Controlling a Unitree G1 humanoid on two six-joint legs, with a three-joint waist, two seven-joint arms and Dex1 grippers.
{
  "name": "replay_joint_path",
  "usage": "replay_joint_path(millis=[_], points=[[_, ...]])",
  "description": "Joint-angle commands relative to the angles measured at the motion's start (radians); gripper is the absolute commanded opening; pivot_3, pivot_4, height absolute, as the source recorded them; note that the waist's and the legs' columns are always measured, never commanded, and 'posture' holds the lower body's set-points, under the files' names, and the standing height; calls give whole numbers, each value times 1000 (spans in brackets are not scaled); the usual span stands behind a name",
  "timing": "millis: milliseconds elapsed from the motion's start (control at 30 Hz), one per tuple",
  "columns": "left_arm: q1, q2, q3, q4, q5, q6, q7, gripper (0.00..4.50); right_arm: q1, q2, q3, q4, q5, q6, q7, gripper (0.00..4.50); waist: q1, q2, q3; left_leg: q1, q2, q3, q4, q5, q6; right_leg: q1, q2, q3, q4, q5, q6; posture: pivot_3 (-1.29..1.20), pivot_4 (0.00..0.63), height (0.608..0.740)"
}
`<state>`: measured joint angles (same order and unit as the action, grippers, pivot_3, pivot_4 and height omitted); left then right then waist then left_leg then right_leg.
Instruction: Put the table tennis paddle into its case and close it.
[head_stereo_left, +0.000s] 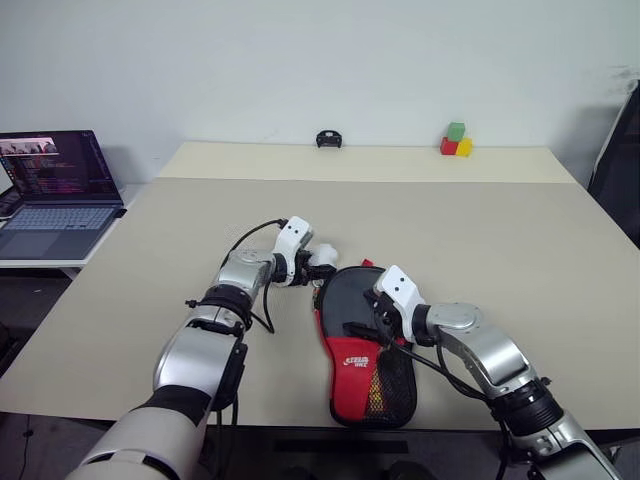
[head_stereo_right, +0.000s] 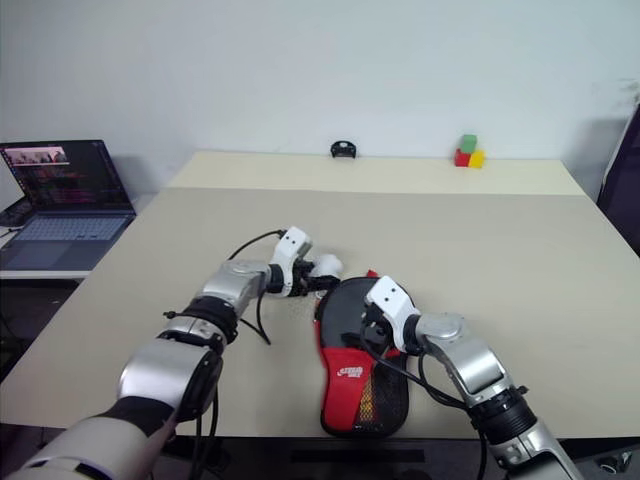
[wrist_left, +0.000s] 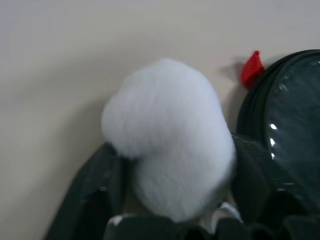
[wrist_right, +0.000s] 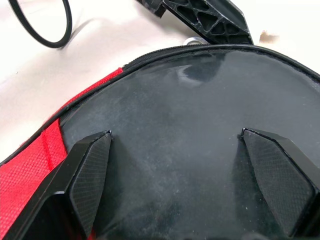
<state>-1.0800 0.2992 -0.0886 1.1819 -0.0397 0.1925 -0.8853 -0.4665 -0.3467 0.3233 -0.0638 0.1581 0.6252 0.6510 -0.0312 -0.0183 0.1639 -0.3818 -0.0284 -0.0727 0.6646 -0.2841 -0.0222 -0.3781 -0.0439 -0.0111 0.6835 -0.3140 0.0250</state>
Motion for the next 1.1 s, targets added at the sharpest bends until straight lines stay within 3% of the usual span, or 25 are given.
replay_joint_path(millis=[33, 133, 200, 567, 1100], points=[[11, -2, 12, -22, 0, -7, -43, 1728, 11, 3, -37, 15, 9, 42, -14, 4500, 0, 0, 0, 0, 0, 0, 0, 0, 0, 0, 0, 0, 0, 0, 0, 0, 150, 740], [19, 2, 21, -35, -2, -16, -55, 675, 13, -4, -47, 18, 9, 59, -7, 4500, 0, 0, 0, 0, 0, 0, 0, 0, 0, 0, 0, 0, 0, 0, 0, 0, 150, 740], [21, 4, 28, -38, 0, -20, -53, 243, 15, -5, -50, 20, 7, 69, -6, 4500, 0, 0, 0, 0, 0, 0, 0, 0, 0, 0, 0, 0, 0, 0, 0, 0, 150, 740], [-36, -16, 10, -7, 43, -68, 5, 198, 36, -55, 25, 53, -45, 87, 30, 4500, 1, -1, -1, 0, 0, 0, 0, 0, 0, 0, 0, 0, 0, 0, 0, 0, 150, 740], [-194, -171, -23, 155, 204, -210, 352, 198, 87, -21, 57, 68, -64, 118, 6, 4500, 2, -4, -6, 2, 0, 0, 1, -2, 3, 3, 0, 0, 0, 0, 0, 0, 150, 740]])
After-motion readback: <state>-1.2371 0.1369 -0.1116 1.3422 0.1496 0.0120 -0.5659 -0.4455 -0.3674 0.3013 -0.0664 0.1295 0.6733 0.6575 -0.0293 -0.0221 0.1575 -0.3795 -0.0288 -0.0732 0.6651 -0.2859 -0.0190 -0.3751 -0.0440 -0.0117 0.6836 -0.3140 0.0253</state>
